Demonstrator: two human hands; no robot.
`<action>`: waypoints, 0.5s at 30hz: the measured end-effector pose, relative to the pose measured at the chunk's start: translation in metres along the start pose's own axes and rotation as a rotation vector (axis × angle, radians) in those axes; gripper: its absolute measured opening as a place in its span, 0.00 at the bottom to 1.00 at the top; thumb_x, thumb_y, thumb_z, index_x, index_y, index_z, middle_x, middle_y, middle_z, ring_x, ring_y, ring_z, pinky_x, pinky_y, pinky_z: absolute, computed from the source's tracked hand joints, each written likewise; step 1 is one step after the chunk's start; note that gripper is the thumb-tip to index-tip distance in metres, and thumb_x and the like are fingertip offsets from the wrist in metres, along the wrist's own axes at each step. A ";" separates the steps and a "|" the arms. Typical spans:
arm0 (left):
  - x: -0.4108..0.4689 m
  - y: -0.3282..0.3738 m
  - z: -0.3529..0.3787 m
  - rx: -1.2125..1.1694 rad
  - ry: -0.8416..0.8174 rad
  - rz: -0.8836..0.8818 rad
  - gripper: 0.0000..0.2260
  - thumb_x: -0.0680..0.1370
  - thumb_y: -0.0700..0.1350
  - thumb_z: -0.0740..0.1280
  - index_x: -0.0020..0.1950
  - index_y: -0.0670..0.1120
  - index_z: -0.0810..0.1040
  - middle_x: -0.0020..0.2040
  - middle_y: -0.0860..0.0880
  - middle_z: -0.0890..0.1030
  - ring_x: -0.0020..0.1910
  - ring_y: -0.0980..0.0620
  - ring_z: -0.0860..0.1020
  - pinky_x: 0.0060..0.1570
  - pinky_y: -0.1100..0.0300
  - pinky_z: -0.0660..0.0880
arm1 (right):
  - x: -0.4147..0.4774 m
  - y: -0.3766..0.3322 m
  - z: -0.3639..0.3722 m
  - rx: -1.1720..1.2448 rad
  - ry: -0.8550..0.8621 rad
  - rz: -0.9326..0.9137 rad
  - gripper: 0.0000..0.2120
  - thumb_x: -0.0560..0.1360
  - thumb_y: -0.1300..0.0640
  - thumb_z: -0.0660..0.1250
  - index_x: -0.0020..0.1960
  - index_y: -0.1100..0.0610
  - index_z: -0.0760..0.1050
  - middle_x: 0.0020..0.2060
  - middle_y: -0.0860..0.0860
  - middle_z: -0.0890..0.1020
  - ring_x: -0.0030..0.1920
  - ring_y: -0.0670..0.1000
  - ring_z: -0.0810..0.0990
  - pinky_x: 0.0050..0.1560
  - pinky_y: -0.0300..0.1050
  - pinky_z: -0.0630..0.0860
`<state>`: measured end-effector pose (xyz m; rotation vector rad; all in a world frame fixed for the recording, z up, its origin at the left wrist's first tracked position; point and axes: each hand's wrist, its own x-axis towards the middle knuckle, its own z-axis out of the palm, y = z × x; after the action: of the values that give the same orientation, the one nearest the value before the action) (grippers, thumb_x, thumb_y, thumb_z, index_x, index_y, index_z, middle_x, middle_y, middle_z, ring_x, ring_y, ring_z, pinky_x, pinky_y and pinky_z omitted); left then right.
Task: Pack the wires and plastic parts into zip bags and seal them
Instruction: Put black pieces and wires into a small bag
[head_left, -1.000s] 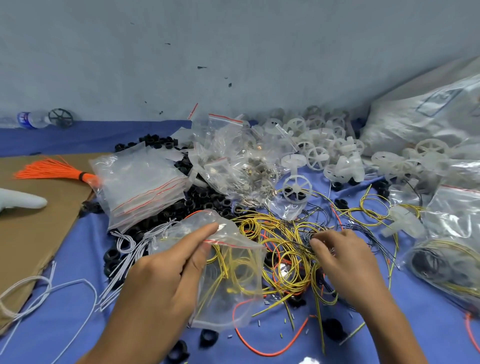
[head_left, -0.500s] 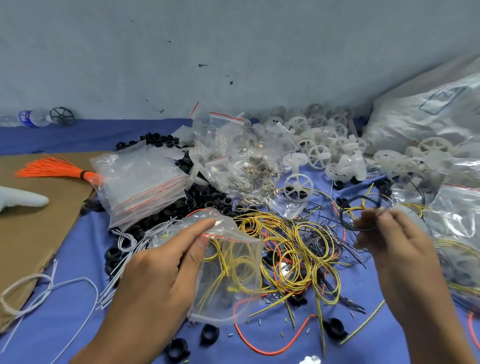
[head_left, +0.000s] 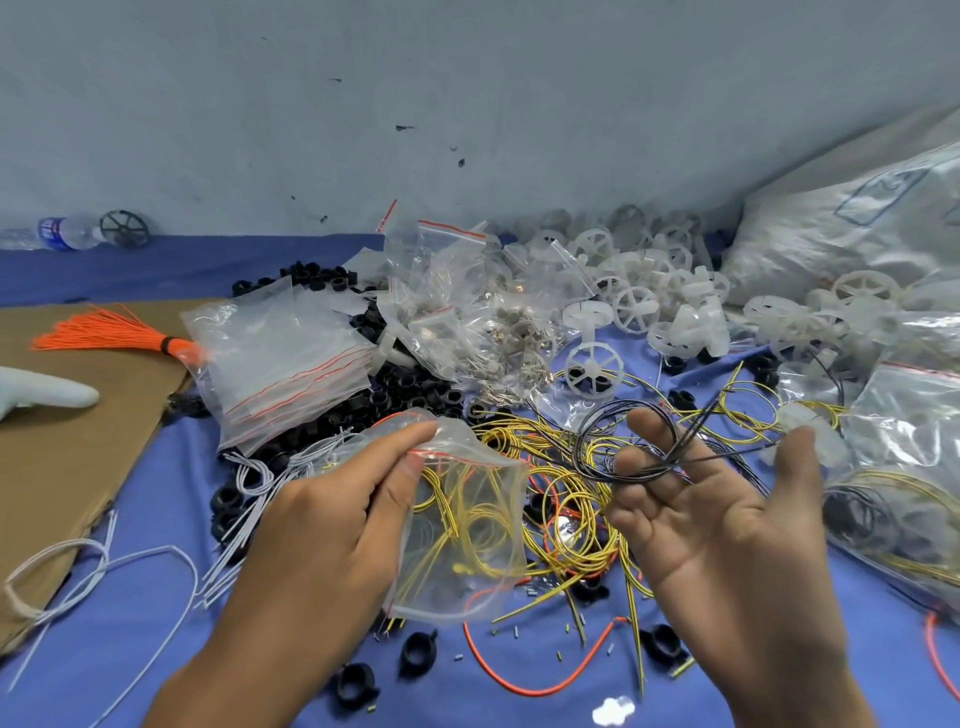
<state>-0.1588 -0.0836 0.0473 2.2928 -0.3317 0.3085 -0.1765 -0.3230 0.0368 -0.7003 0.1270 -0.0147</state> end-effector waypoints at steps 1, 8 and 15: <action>-0.001 0.000 0.000 -0.003 -0.002 -0.003 0.14 0.81 0.58 0.60 0.63 0.64 0.79 0.23 0.53 0.69 0.22 0.56 0.64 0.30 0.54 0.66 | 0.000 0.001 0.001 0.003 -0.012 0.006 0.39 0.72 0.28 0.51 0.49 0.58 0.85 0.37 0.56 0.81 0.34 0.51 0.78 0.35 0.42 0.80; 0.000 0.008 0.001 -0.027 -0.017 -0.005 0.18 0.78 0.57 0.58 0.64 0.60 0.80 0.22 0.56 0.69 0.23 0.56 0.66 0.26 0.65 0.60 | -0.006 0.007 0.006 0.331 -0.412 0.176 0.29 0.80 0.44 0.59 0.63 0.71 0.73 0.47 0.69 0.79 0.45 0.61 0.79 0.49 0.56 0.76; -0.005 0.012 0.000 0.053 -0.017 0.049 0.17 0.82 0.59 0.56 0.65 0.60 0.80 0.27 0.53 0.73 0.32 0.50 0.74 0.28 0.65 0.62 | -0.010 0.057 0.018 -1.040 -0.196 0.015 0.10 0.74 0.45 0.67 0.52 0.48 0.80 0.36 0.50 0.83 0.33 0.46 0.78 0.38 0.43 0.77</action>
<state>-0.1674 -0.0907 0.0535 2.3433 -0.3928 0.3257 -0.1858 -0.2675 0.0146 -1.7325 -0.0641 0.1440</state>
